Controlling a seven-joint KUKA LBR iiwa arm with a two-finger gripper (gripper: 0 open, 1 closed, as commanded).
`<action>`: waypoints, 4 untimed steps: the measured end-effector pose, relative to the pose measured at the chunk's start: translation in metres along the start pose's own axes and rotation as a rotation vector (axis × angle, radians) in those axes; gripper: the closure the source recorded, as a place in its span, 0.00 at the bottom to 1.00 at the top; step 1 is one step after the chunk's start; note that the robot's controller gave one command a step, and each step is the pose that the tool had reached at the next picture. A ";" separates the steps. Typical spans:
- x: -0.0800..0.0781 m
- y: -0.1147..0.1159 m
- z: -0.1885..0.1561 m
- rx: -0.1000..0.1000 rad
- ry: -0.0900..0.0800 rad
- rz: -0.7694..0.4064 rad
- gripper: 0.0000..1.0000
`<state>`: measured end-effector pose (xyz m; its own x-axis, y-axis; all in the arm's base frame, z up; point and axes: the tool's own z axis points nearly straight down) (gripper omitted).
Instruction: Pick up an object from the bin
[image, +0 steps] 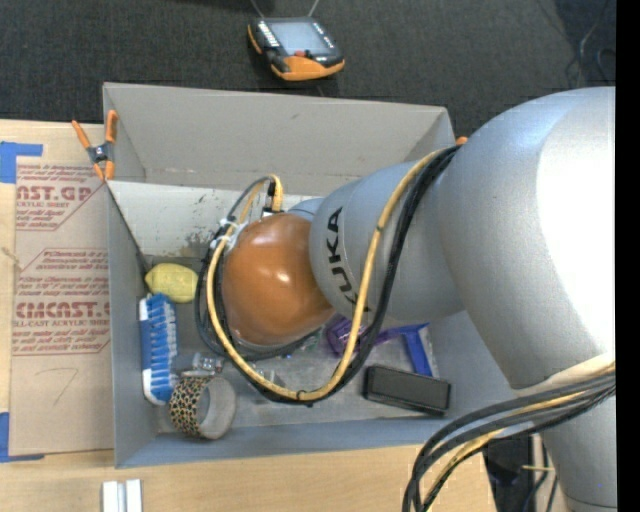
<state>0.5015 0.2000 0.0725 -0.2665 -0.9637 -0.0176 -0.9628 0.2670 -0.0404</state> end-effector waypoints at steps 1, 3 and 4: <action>-0.016 -0.002 -0.003 0.017 -0.001 -0.244 0.00; 0.040 0.003 -0.001 0.024 -0.010 -0.238 0.00; 0.028 0.003 0.002 0.017 -0.008 -0.248 0.00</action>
Offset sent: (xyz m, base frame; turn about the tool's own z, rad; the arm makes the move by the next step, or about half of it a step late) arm 0.0028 0.0043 -0.0002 -0.1317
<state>0.4915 0.1740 0.0697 -0.0222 -0.9997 -0.0128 -0.9979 0.0229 -0.0608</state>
